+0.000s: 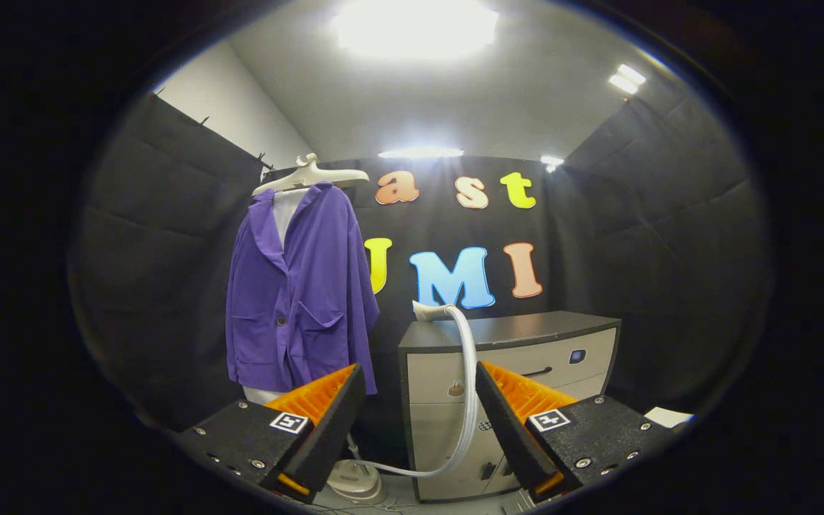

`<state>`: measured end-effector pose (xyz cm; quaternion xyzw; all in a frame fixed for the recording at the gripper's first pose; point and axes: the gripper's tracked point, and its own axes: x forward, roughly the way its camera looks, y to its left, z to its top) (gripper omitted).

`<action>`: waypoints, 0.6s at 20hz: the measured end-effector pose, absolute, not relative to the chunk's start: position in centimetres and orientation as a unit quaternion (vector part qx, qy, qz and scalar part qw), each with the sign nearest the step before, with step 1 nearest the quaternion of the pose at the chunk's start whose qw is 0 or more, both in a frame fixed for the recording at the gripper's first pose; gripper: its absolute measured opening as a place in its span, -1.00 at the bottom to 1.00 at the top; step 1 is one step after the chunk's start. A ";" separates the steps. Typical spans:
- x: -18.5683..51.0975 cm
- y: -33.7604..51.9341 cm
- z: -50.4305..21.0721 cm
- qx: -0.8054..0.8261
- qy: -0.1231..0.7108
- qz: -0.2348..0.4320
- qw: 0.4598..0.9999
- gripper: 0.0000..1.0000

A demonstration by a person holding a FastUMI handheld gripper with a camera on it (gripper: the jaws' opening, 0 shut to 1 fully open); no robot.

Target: Iron the clothes twice with a garment steamer, once on the left side and once on the right side.

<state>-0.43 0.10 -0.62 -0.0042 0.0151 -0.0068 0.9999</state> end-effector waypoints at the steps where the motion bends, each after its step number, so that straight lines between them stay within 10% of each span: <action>1: -0.5 0.2 -0.6 -0.006 0.015 -0.006 1.000 0.91; 12: 0.0 0.9 -0.2 -0.007 0.021 -0.012 1.000 0.90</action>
